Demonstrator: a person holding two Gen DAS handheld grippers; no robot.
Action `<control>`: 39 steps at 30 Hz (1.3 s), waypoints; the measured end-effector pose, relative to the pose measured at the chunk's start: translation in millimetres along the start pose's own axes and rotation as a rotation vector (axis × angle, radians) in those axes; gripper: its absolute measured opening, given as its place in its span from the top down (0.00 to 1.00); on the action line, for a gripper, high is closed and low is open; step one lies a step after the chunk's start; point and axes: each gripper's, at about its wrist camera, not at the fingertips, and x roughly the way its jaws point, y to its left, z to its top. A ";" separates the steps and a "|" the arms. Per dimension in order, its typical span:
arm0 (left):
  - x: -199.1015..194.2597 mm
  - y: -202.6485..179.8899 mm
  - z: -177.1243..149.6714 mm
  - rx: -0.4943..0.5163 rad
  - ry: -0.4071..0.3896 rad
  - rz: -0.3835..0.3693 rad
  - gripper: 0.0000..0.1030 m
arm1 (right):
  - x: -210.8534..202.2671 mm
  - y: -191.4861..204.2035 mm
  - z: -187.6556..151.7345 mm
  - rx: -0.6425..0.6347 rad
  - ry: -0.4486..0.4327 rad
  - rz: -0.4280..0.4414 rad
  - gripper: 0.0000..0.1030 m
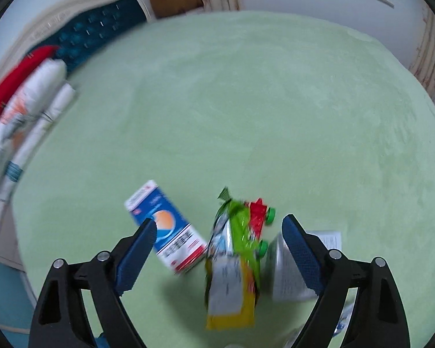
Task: Collect trash
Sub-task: 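Grasp the green snack bag on the bed with the right tool, then carry the Oreo box and green snack bag off the bed over the orange bucket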
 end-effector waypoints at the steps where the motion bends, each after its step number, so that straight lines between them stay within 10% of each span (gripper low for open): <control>1: 0.2 0.5 0.2 -0.002 0.001 -0.004 0.52 | 7.4 1.9 5.3 -0.011 0.025 -0.011 0.21; 14: 3.5 3.5 1.3 -0.020 0.012 -0.039 0.52 | 67.5 -0.7 13.0 0.012 0.217 -0.113 0.46; 17: 4.0 4.7 2.2 -0.025 0.013 -0.044 0.52 | 70.2 5.1 11.4 -0.017 0.232 -0.135 0.65; 39: -0.1 -1.8 -0.1 -0.001 -0.007 -0.009 0.51 | -49.4 -7.3 -23.2 0.015 0.023 -0.021 0.69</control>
